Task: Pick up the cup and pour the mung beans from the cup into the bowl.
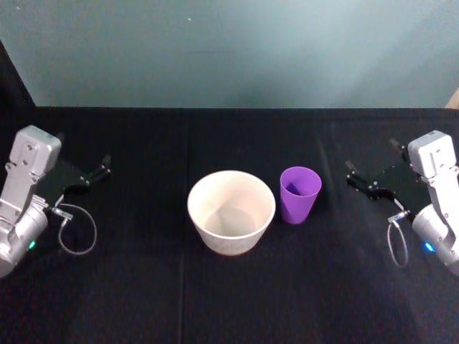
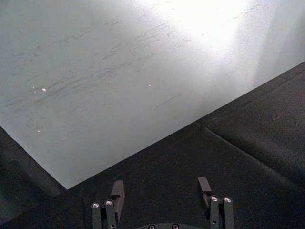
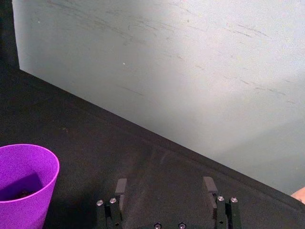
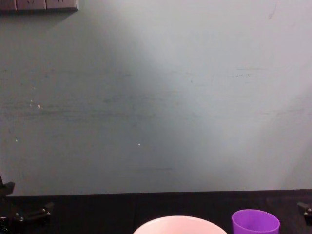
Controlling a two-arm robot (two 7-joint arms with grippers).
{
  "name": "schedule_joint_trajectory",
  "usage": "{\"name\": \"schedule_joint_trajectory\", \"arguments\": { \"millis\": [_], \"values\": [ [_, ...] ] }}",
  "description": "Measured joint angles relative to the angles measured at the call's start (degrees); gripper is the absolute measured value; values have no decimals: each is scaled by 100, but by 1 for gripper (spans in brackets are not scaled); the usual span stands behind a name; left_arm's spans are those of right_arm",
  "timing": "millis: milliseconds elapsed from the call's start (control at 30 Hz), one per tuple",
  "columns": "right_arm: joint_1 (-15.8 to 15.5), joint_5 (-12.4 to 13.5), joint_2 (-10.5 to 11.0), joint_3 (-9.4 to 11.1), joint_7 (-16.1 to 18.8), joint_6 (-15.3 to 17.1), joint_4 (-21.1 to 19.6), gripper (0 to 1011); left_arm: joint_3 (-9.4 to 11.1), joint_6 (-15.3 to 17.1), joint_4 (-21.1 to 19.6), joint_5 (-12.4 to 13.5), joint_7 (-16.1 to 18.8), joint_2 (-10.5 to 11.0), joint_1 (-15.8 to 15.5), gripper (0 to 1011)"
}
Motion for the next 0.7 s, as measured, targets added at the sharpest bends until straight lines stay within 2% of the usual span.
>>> {"name": "schedule_joint_trajectory", "arguments": {
  "millis": [700],
  "values": [
    [0, 0, 0, 0, 0, 0, 0, 1002, 0, 0, 0, 0, 0, 0, 0, 1000]
  ]
}}
